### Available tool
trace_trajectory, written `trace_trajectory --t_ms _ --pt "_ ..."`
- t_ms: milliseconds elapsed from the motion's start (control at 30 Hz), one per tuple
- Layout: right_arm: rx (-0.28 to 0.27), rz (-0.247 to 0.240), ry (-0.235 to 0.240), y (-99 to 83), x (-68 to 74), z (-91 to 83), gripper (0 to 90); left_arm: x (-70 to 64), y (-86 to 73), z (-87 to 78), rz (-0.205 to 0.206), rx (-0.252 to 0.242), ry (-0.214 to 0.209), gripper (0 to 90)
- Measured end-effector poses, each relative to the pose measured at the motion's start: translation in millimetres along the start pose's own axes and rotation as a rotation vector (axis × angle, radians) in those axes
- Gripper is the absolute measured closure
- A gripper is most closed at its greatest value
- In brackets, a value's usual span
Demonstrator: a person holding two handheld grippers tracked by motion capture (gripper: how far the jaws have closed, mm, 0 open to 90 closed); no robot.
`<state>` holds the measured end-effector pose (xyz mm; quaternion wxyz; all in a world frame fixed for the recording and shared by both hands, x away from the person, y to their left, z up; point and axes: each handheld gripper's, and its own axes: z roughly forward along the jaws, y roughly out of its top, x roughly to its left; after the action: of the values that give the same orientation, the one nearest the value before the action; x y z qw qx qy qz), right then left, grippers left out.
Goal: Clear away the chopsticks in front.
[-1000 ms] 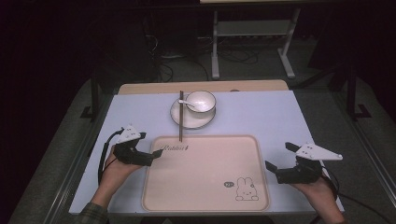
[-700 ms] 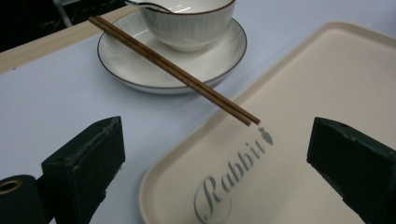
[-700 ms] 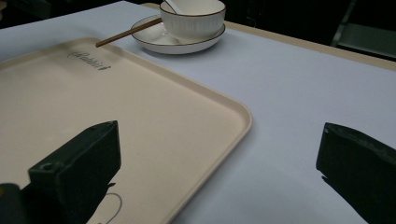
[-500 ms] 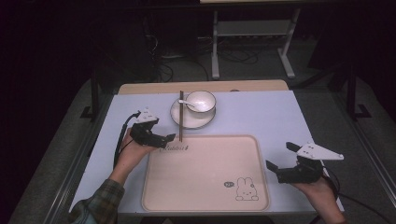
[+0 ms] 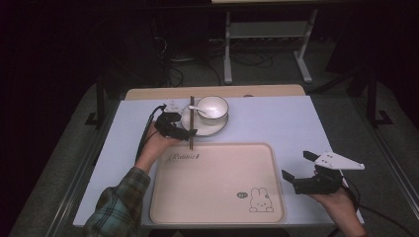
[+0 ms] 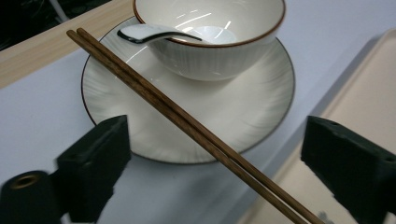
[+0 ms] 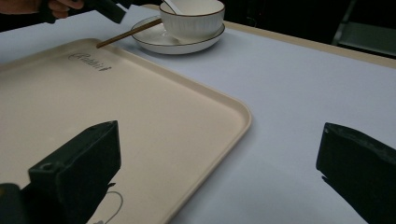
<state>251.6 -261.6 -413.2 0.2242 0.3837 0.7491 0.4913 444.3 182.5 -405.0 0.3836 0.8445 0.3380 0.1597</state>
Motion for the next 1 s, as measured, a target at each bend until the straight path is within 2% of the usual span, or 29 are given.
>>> trace_trajectory --t_ms 33,100,133,200,333,567,700,800,1000 --pt "-0.001 0.001 0.001 0.0 -0.3 -0.2 0.0 5.0 3.8 6.6 -0.011 0.021 0.002 15.2" --pt "-0.001 0.001 0.001 0.0 -0.4 -0.3 0.0 7.3 4.9 9.7 -0.016 0.025 0.005 15.3" --pt "-0.002 0.002 0.003 0.0 -0.4 -0.3 0.0 12.0 7.0 15.6 -0.022 0.049 0.015 17.6" --pt "-0.002 0.002 0.004 -0.1 -0.4 -0.3 0.0 15.4 8.4 21.4 -0.028 0.063 0.021 20.3" --pt "0.0 0.004 0.009 -0.2 -0.5 -0.3 0.0 19.2 10.9 29.6 -0.017 0.085 0.023 31.0" --pt "-0.003 0.009 0.01 -0.4 -1.0 -0.9 0.0 23.8 13.1 39.8 -0.038 0.133 0.026 37.9" --pt "-0.003 0.012 0.011 -1.0 -1.7 -1.1 0.0 24.2 11.6 43.5 -0.03 0.157 0.025 42.8" --pt "-0.002 0.014 0.011 -1.2 -1.9 -0.9 0.0 25.2 11.3 45.0 -0.036 0.159 0.025 46.8" --pt "-0.002 0.015 0.011 -1.3 -1.7 -1.1 0.0 25.4 16.2 47.1 -0.02 0.162 0.032 54.8"
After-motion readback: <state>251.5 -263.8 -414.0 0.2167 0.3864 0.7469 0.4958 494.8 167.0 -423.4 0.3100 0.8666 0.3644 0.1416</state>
